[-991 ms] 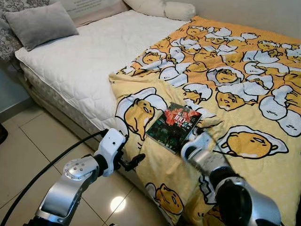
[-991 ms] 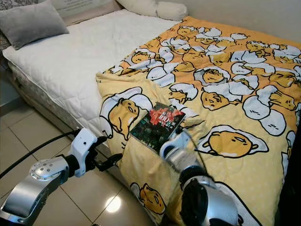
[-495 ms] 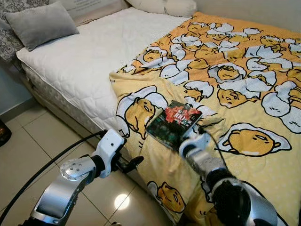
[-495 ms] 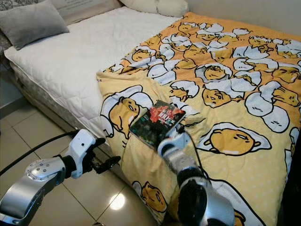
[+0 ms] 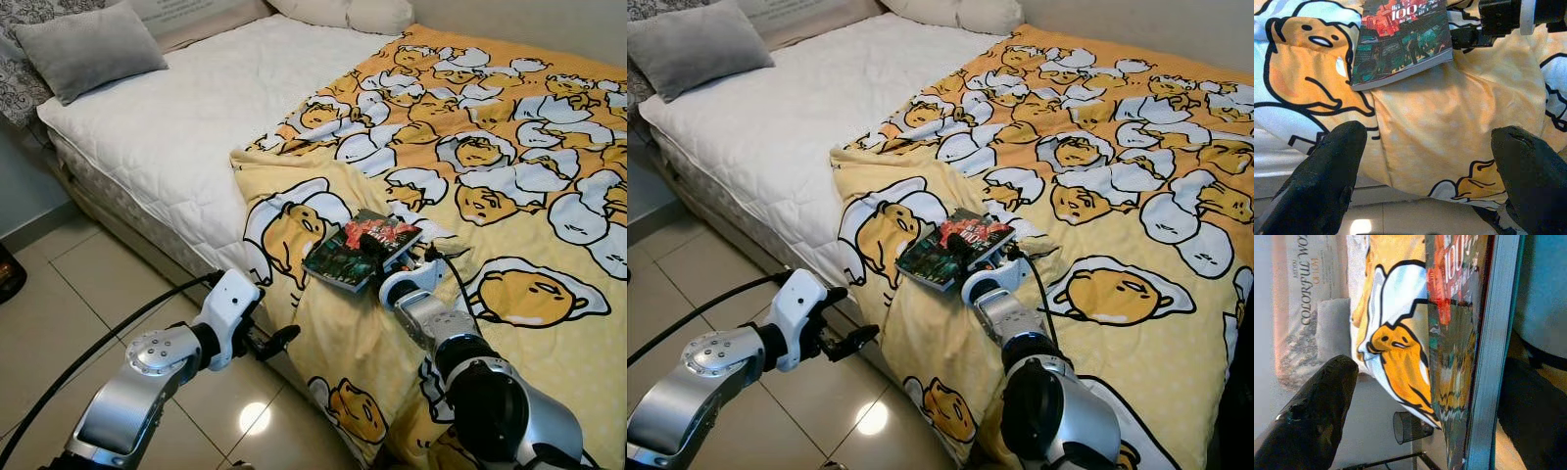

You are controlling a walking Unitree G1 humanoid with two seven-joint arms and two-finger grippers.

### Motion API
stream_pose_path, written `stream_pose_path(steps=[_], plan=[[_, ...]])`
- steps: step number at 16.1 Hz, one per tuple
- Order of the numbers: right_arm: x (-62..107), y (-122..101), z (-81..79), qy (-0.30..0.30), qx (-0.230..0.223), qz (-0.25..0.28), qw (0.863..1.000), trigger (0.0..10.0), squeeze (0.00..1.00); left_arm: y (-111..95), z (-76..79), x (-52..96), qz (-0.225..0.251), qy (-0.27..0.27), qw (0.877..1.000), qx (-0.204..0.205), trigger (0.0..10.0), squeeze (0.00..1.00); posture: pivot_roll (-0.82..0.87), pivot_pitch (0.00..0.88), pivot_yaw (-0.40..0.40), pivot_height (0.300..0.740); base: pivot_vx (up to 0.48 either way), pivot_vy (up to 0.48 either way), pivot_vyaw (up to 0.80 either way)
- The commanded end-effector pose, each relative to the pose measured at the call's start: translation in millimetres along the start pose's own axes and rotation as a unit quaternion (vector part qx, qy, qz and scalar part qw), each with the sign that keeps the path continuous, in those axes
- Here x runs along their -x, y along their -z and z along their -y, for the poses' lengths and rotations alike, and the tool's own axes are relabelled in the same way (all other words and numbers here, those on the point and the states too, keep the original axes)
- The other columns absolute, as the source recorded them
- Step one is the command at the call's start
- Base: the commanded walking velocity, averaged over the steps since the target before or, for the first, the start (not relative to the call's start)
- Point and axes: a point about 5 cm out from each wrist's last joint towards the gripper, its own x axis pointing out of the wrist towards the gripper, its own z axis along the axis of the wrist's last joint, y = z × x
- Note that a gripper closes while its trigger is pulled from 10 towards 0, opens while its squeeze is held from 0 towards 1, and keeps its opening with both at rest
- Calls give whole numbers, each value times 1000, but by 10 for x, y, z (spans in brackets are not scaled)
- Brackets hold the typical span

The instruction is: Clean up the room

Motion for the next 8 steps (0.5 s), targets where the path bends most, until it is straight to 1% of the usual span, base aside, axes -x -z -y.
stream_pose_path(steps=[1,3,6,7,8], plan=[[-47,50,-87,6,4,0,1000,10000,0,-1,-17,-4,-3,-4,1000,-3,10000,584,27,0,56,740,0,0,0],[-68,125,-85,34,-6,0,999,10000,0,8,-27,18,-6,-5,1000,-4,10000,580,31,0,60,740,0,0,0],[-88,207,-101,52,5,-11,999,10000,0,23,-32,38,-11,-4,1000,-7,10000,584,40,0,62,740,0,0,0],[-110,238,-151,55,-6,-9,998,10000,0,22,-28,46,-12,-4,1000,-8,10000,584,46,0,60,740,0,0,0],[-115,245,-158,63,-8,-6,998,10000,0,28,-22,50,-13,-4,1000,-8,10000,584,47,0,60,740,0,0,0]])
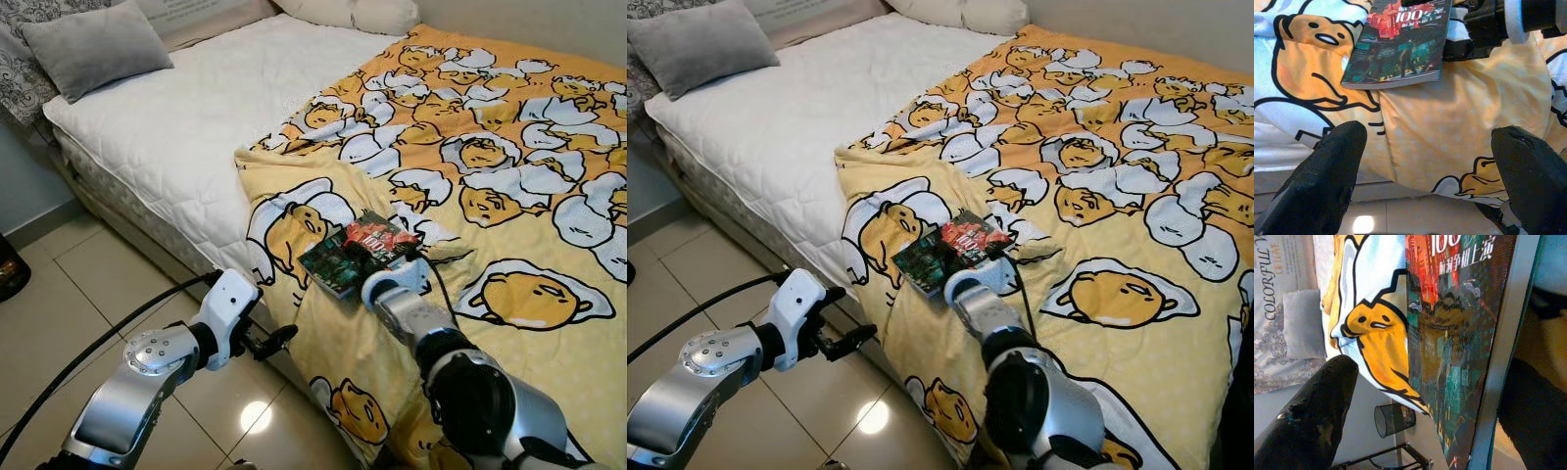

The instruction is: Clean up the room

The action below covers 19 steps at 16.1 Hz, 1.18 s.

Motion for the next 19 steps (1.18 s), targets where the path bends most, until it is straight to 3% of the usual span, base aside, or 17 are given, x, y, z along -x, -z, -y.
stream_pose_path(steps=[1,2,3,19], plan=[[-13,0,-54,4,-7,4,1000,9490,0,14,-1,28,-7,-3,1000,-5,10000,584,48,0,59,740,0,0,0],[-13,8,-35,17,-11,6,1000,3686,0,17,7,30,-8,-3,1000,-5,10000,580,50,0,58,740,0,0,0],[-13,15,-28,19,-12,5,1000,0,0,21,15,33,-8,-2,1000,-5,10000,584,50,0,59,740,0,0,0],[2,-1,56,47,36,1,998,0,0,31,6,-12,-7,-7,1000,2,10000,580,37,0,46,740,0,0,0]])
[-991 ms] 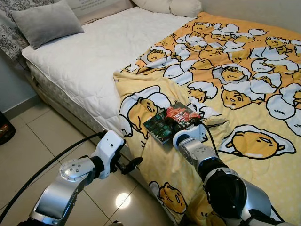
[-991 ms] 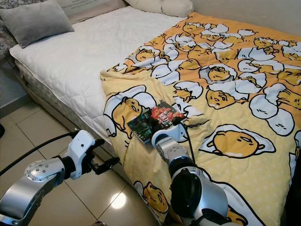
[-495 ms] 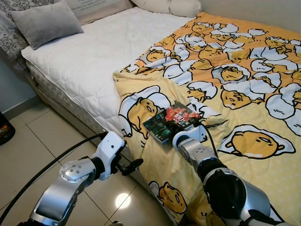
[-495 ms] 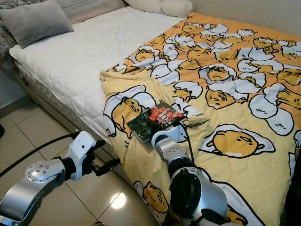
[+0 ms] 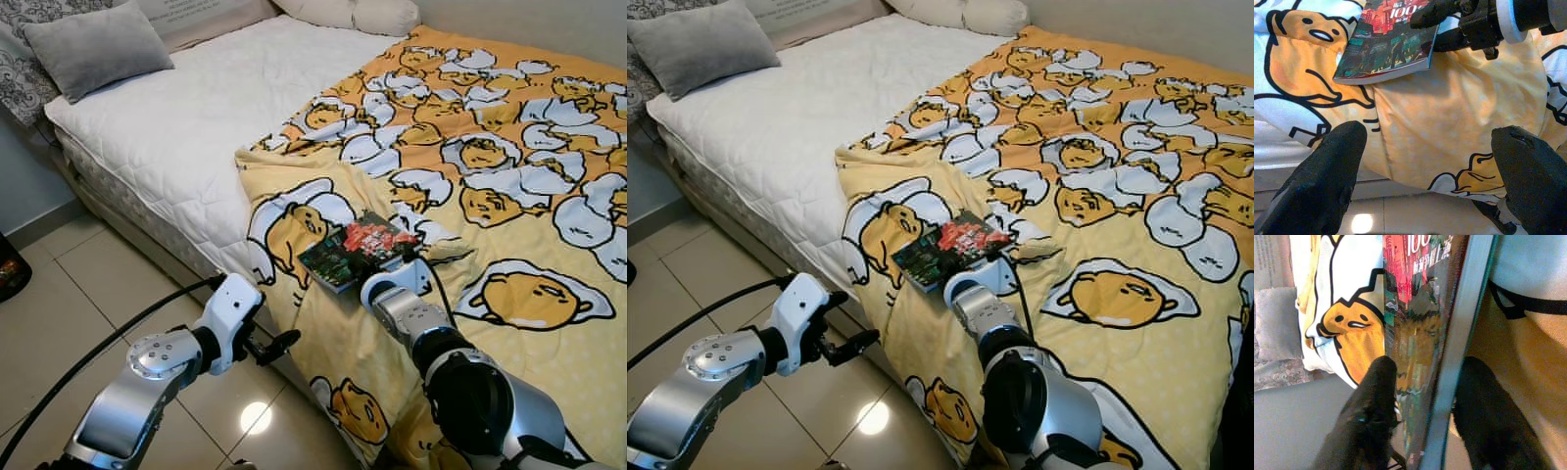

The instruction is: Clean up the room

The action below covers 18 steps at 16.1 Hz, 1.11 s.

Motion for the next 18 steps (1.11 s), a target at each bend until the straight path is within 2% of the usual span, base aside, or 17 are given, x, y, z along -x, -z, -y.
stream_pose_path(steps=[1,9,11,14,15,16,18], plan=[[0,5,8,7,10,-4,1000,0,0,13,-41,1,-3,-10,1000,1,10000,584,37,0,46,740,0,0,0],[17,-25,121,21,19,-1,1000,0,0,-57,-104,-102,7,-12,1000,-6,10000,580,21,0,55,740,0,0,0],[22,-46,138,19,39,-1,999,0,0,-60,-118,-115,10,-19,1000,-8,10000,576,23,0,47,740,0,0,0],[43,-161,130,-21,112,-5,993,0,0,-80,-198,-110,34,-67,997,-31,10000,596,23,0,35,740,0,0,0],[66,-235,106,-68,150,-15,986,0,0,-106,-246,-100,49,-85,995,-35,10000,592,25,0,29,740,0,0,0],[92,-280,92,-107,182,-29,977,0,0,-138,-288,-84,61,-92,993,-38,10000,592,24,0,29,740,0,0,0],[184,-367,129,-179,279,-70,941,0,0,-256,-358,-36,104,-89,990,-33,10000,596,2,0,39,740,0,0,0]])
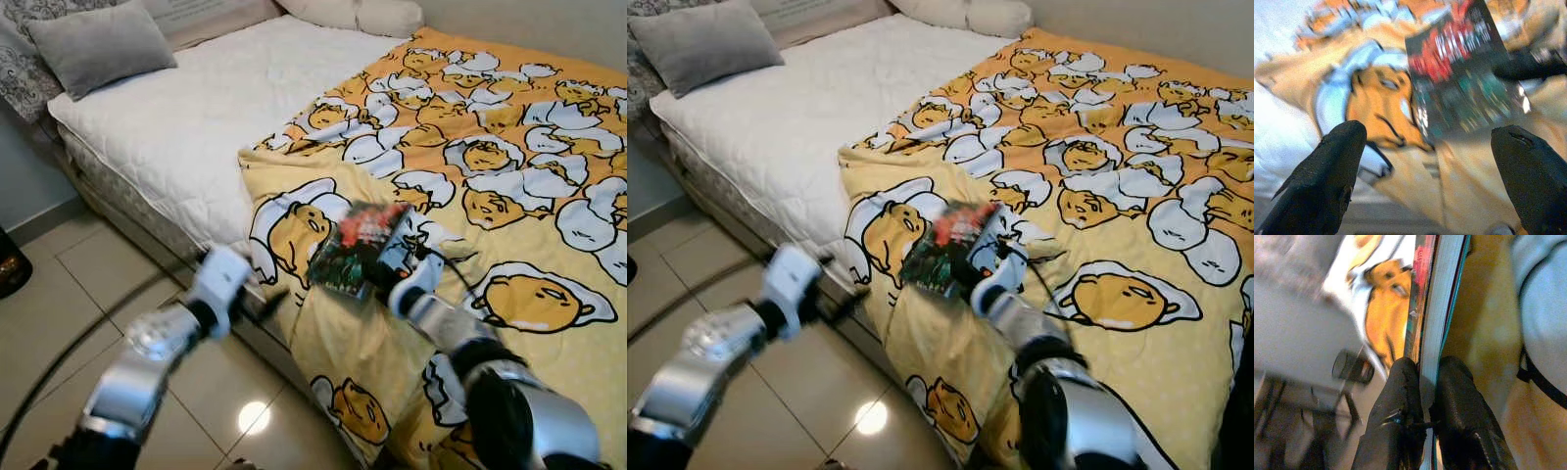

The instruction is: Clean up the room

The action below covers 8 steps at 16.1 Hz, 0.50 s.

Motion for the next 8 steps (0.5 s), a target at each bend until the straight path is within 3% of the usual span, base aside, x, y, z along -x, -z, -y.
stream_pose_path(steps=[1,3,4,5,6,7,8], plan=[[25,-75,-79,-61,43,-13,997,0,0,-78,-38,-3,25,8,1000,8,10000,612,-8,0,45,740,0,0,0],[228,-224,-105,-165,74,-20,983,0,0,-118,-119,-19,29,65,994,77,10000,584,-20,0,52,740,0,0,0],[328,-315,-160,-218,82,-15,972,0,0,-151,-175,-16,42,94,983,149,10000,427,-13,0,50,740,0,0,0],[364,-343,-182,-237,83,-15,968,0,0,-162,-197,-20,46,99,979,173,10000,314,-10,0,49,740,0,0,0],[445,-409,-251,-287,81,-13,955,0,0,-173,-264,-7,65,116,955,265,10000,0,-8,0,51,740,0,0,0],[499,-441,-319,-324,81,-16,943,0,0,-161,-305,22,80,135,927,341,10000,0,-16,0,54,740,0,0,0],[531,-444,-364,-344,84,-23,935,0,0,-138,-330,33,85,135,915,372,8353,0,-18,0,57,740,0,0,0]])
